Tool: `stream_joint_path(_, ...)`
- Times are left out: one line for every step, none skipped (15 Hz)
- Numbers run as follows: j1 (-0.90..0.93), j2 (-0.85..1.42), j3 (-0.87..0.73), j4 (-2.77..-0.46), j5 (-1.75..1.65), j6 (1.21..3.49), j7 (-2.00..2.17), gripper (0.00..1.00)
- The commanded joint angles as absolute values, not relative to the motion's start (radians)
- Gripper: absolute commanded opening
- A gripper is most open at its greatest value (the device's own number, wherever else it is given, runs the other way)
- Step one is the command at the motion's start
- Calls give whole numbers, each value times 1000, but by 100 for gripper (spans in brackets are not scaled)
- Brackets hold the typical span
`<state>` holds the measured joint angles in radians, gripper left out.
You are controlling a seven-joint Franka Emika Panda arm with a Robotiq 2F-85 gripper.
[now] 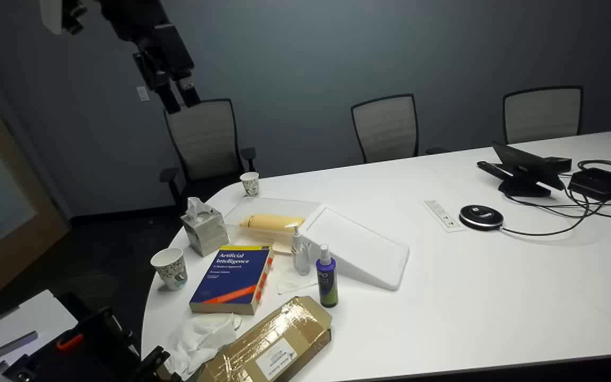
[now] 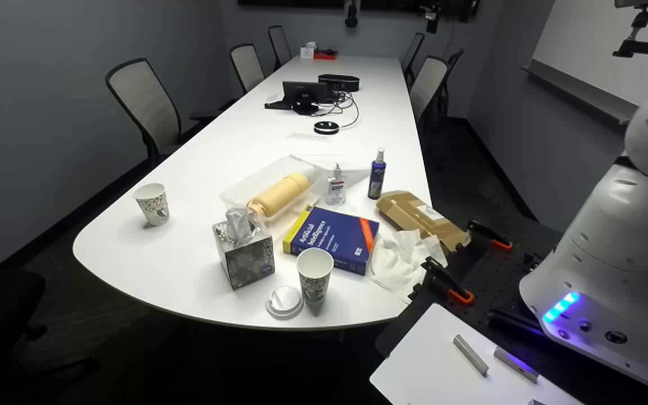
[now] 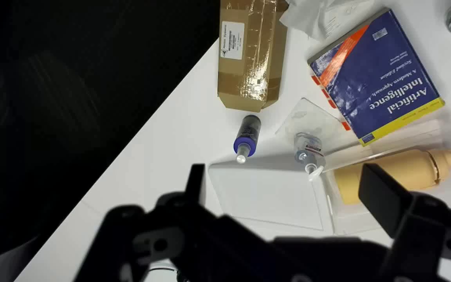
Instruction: Open the brown box.
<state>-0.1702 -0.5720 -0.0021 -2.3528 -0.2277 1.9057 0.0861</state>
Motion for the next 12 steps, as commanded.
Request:
stream_joint_path(-153, -571, -16, -2351, -236, 1902, 93, 100)
stream_joint_path(-153, -571, -16, -2351, -236, 1902, 93, 100)
stream_joint_path(-153, -571, -16, -2351, -236, 1902, 93, 100)
stream_joint_path(-153, -571, -16, -2351, -236, 1902, 93, 100)
stream_joint_path(-153, -571, -16, -2351, -236, 1902, 93, 100)
stream_joint_path(-162, -541, -2, -2350, -232, 1919, 152, 100)
stream_joint_path(-169, -523, 17, -2361, -238, 1933, 209, 100)
stream_joint_path(-170, -503, 40, -2379, -241, 1954, 279, 100)
stream_joint_path(-170, -481, 62, -2392, -247, 1973, 345, 100)
stream_joint_path(-218, -455, 131, -2420, -266, 2024, 436, 100)
stream_joint_path(-257, -424, 190, -2433, -284, 2063, 507, 100)
stream_joint_path(-297, -386, 256, -2448, -310, 2105, 588, 100)
